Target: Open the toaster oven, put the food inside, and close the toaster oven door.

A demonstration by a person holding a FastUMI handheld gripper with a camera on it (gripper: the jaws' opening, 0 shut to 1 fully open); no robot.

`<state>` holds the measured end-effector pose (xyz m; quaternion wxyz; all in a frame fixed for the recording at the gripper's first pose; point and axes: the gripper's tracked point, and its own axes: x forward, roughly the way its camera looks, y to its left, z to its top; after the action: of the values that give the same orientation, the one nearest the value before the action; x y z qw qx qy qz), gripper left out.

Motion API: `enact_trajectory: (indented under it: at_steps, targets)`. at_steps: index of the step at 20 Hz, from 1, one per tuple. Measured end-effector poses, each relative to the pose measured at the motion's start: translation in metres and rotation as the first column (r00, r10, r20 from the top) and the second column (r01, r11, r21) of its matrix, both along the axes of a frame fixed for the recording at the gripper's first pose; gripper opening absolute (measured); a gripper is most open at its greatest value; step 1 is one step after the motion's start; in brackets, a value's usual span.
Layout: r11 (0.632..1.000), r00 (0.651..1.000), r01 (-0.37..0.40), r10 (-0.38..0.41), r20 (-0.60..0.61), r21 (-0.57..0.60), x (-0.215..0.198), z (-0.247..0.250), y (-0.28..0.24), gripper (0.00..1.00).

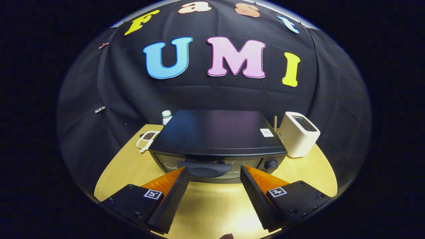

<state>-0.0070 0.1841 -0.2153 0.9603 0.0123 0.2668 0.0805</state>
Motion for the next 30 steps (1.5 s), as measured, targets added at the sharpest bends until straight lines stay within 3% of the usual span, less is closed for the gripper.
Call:
enact_trajectory:
  at_steps: [10, 18, 30]
  targets:
    - [0.998, 0.989, 0.031, -0.039, 0.139, 0.06, 0.003, 0.079, -0.041, 0.99]
    - [0.997, 0.947, 0.062, -0.074, 0.313, 0.046, 0.004, 0.166, -0.092, 0.99]
    - [0.991, 0.895, 0.117, -0.132, 0.426, 0.061, -0.004, 0.221, -0.134, 0.99]
